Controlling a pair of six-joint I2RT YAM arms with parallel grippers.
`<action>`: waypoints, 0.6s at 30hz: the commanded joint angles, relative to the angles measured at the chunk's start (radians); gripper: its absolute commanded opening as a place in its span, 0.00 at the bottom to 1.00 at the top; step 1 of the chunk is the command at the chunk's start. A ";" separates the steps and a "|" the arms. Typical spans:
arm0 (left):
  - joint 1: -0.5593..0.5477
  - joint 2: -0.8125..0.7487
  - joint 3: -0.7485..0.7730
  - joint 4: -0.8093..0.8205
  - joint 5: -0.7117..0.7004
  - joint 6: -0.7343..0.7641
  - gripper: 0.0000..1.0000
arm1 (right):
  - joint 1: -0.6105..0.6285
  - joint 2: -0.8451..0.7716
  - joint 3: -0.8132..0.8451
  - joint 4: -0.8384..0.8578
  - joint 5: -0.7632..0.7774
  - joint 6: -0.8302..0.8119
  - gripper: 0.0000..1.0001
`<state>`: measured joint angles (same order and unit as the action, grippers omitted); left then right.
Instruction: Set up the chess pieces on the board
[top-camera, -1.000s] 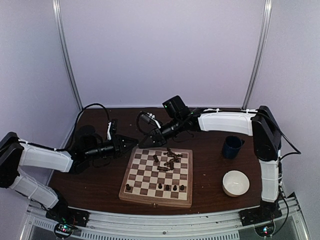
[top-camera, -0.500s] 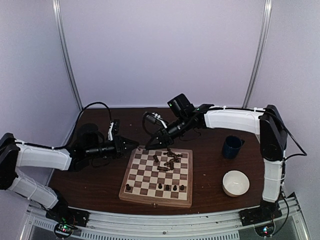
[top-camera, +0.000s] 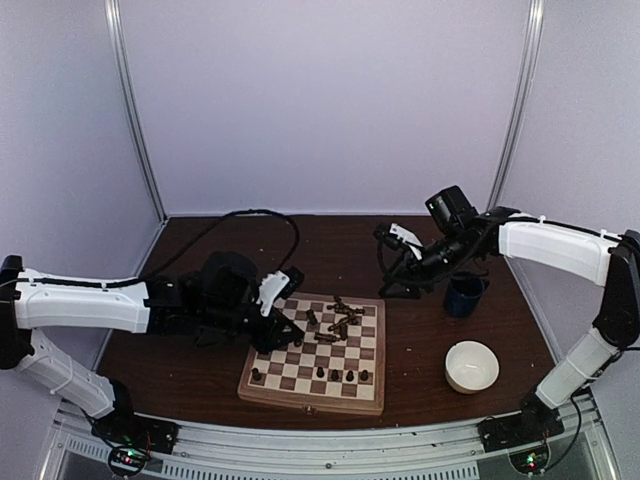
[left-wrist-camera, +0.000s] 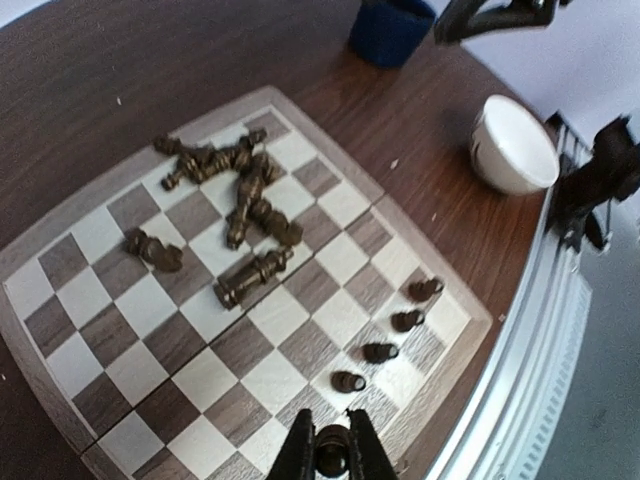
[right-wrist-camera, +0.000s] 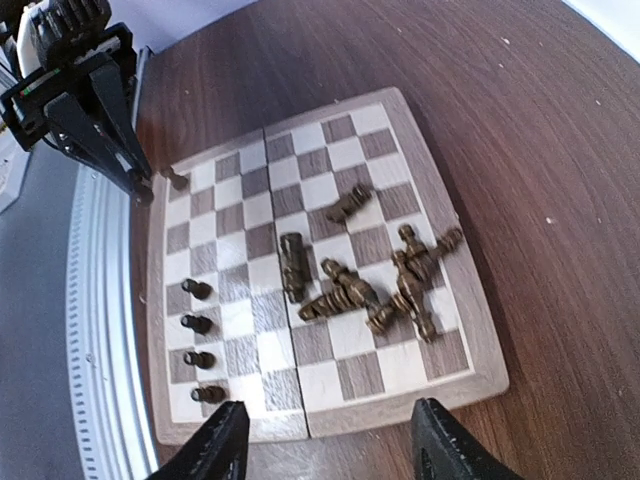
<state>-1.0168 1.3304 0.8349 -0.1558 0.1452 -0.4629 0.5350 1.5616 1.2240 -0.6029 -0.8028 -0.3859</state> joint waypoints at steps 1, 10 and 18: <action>-0.052 0.094 0.051 -0.103 -0.107 0.130 0.05 | -0.066 -0.083 -0.120 0.124 0.119 -0.057 0.59; -0.114 0.198 0.068 -0.026 -0.196 0.162 0.05 | -0.096 -0.076 -0.138 0.157 0.104 -0.050 0.60; -0.134 0.241 0.065 0.015 -0.210 0.150 0.06 | -0.096 -0.063 -0.135 0.160 0.099 -0.054 0.60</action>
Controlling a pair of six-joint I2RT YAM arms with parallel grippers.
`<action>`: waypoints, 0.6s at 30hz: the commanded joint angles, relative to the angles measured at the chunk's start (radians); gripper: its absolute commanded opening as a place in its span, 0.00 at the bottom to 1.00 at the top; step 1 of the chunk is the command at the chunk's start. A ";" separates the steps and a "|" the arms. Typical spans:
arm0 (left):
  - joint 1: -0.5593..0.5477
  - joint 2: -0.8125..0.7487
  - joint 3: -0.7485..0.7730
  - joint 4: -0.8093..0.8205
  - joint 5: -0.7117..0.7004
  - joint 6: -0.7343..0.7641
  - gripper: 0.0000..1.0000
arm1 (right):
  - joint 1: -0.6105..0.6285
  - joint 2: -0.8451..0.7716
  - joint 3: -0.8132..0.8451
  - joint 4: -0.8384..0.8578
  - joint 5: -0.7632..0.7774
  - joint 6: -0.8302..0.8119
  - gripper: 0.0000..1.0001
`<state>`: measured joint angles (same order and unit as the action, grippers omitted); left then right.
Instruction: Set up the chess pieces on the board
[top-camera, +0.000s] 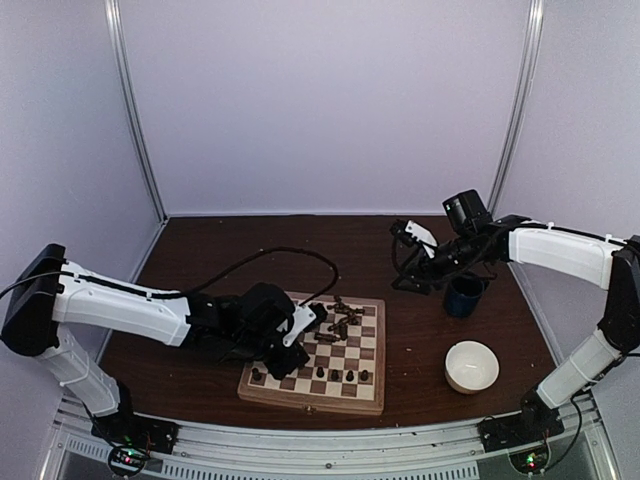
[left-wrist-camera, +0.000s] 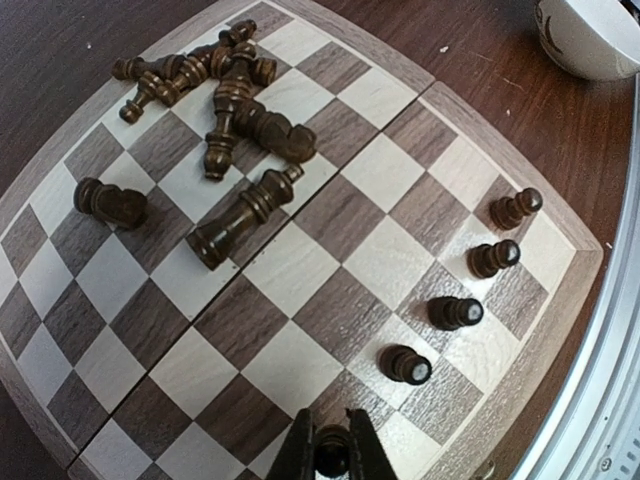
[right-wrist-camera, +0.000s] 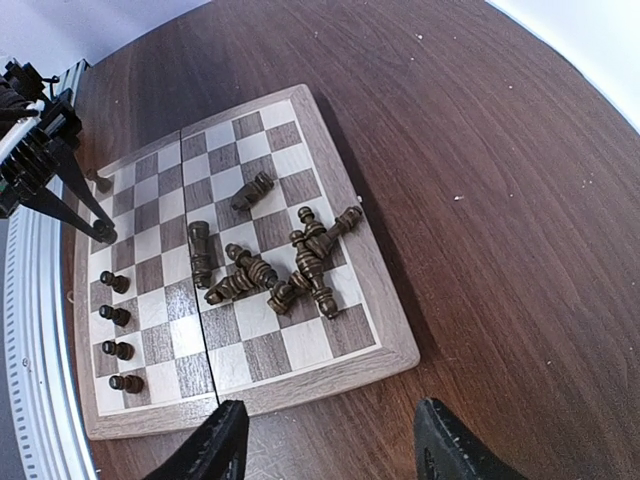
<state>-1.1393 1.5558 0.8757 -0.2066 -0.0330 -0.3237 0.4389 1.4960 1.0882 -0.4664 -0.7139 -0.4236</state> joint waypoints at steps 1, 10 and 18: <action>-0.013 0.017 0.022 0.073 -0.036 0.009 0.06 | 0.000 0.003 0.001 0.025 0.010 -0.014 0.60; -0.023 0.047 0.012 0.113 -0.029 -0.009 0.06 | 0.000 0.010 0.001 0.023 0.007 -0.019 0.60; -0.035 0.044 -0.005 0.114 -0.031 -0.024 0.06 | 0.000 0.016 0.001 0.023 0.000 -0.020 0.60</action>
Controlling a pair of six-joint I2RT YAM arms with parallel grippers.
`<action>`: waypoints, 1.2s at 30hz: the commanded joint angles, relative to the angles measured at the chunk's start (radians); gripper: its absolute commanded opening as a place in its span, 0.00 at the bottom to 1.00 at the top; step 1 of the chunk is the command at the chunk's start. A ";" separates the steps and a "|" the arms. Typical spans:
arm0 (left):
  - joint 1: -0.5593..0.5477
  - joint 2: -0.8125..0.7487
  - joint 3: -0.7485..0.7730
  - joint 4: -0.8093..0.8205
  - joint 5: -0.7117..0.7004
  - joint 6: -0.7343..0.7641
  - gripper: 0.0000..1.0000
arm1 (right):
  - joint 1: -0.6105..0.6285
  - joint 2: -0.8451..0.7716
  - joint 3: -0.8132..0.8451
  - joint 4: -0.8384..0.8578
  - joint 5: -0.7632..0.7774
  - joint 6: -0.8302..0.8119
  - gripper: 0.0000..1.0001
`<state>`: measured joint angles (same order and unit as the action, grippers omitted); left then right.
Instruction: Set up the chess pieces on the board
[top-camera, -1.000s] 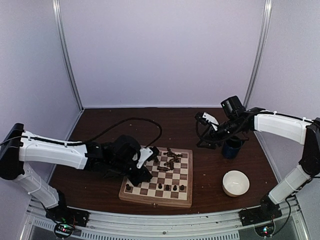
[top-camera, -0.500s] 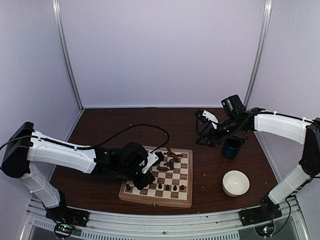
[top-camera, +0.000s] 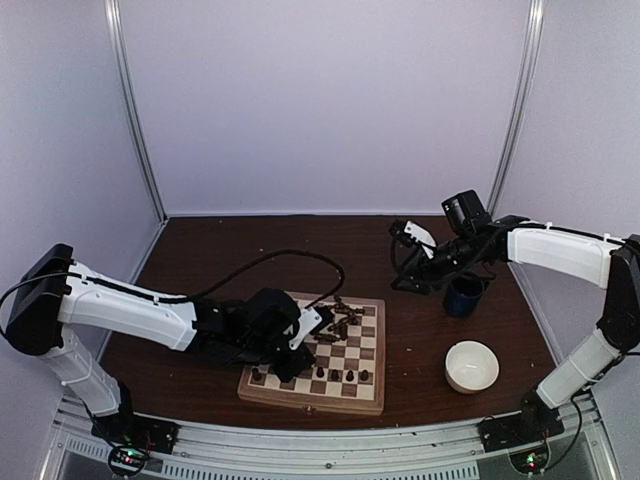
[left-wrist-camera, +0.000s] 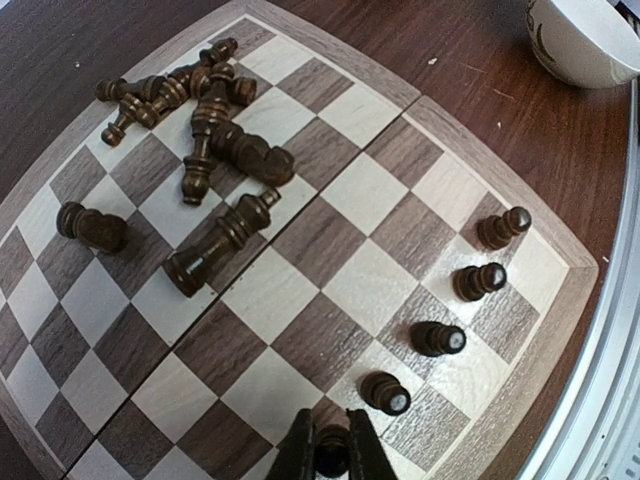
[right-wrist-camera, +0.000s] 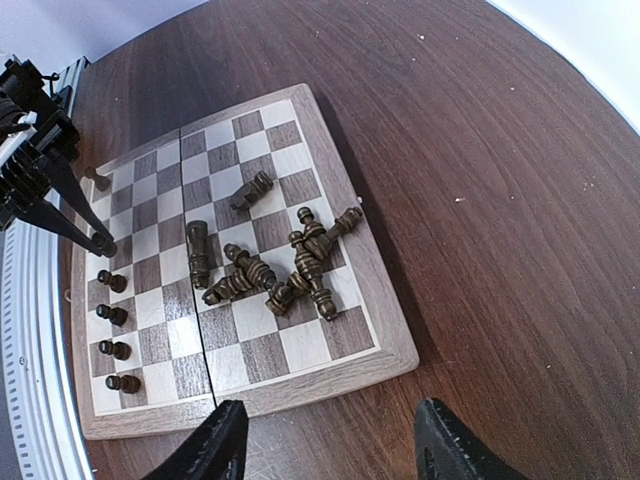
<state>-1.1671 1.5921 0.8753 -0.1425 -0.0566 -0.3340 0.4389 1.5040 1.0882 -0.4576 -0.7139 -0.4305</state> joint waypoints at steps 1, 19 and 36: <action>-0.006 0.010 -0.004 0.050 -0.008 -0.014 0.06 | 0.000 0.011 0.003 0.013 -0.002 -0.013 0.60; -0.007 0.017 0.006 0.004 -0.023 -0.046 0.05 | 0.000 0.021 0.009 0.009 -0.008 -0.014 0.60; -0.007 0.040 0.022 -0.014 -0.012 -0.054 0.07 | 0.000 0.024 0.009 0.007 -0.007 -0.017 0.61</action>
<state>-1.1690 1.6161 0.8753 -0.1593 -0.0685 -0.3779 0.4389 1.5192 1.0882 -0.4568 -0.7151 -0.4419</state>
